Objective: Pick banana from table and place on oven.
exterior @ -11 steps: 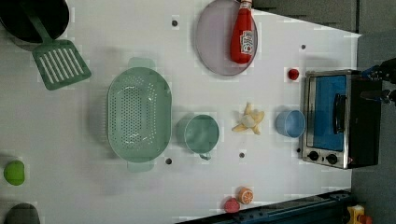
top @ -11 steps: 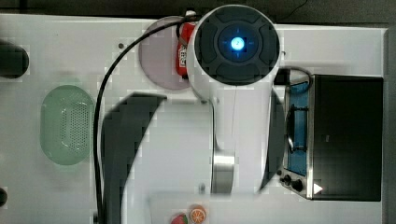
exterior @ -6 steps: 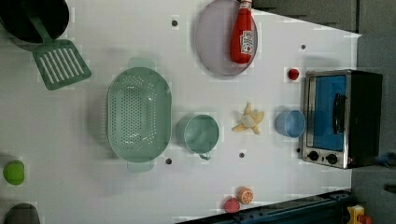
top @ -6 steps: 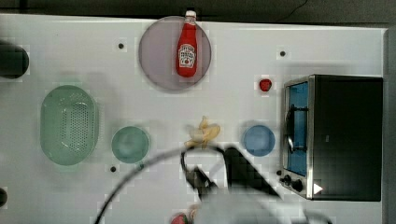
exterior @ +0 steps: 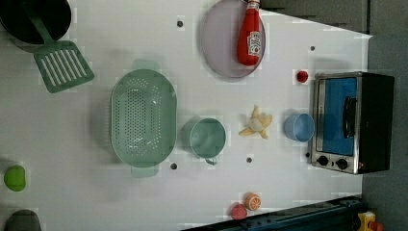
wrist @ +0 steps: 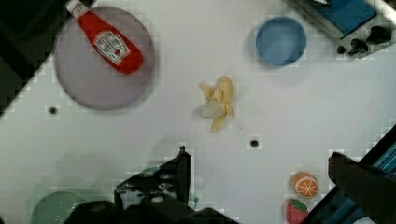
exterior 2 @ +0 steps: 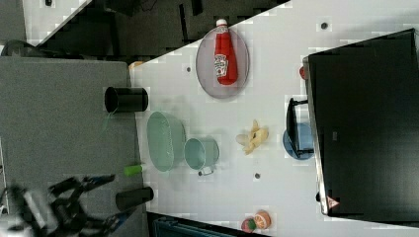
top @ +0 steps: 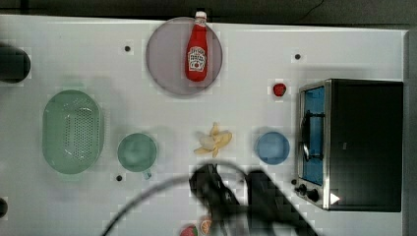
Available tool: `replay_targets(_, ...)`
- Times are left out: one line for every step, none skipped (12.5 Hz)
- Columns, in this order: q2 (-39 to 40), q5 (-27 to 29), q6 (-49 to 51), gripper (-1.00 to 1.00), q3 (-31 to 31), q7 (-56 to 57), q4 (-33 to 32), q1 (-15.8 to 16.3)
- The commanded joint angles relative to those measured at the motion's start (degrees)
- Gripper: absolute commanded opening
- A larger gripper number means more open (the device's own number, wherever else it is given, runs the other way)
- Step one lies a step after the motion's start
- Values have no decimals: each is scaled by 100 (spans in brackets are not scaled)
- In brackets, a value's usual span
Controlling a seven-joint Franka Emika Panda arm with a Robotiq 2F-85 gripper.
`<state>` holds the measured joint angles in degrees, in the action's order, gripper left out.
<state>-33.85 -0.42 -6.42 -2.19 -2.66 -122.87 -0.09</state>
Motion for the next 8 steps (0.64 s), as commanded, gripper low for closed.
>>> replay_targets(1069, -104, -838, 100, 4, -141, -784, -60)
replay_targets(1314, -104, -1264, 100, 4, -141, -932, -60)
replay_targets(1582, -105, -1704, 100, 4, -141, -1061, -60)
replay_targets(1871, -105, -2127, 100, 4, -141, -1165, -61)
replay_targets(2176, -106, -2532, 100, 3, -141, -1256, -64)
replay_targets(2483, -106, -2918, 100, 3, -141, -1319, -69)
replay_targets(2794, -107, -3273, 100, 3, -141, -1373, -73)
replay_targets(3103, -106, -3622, 100, 2, -141, -1414, -75)
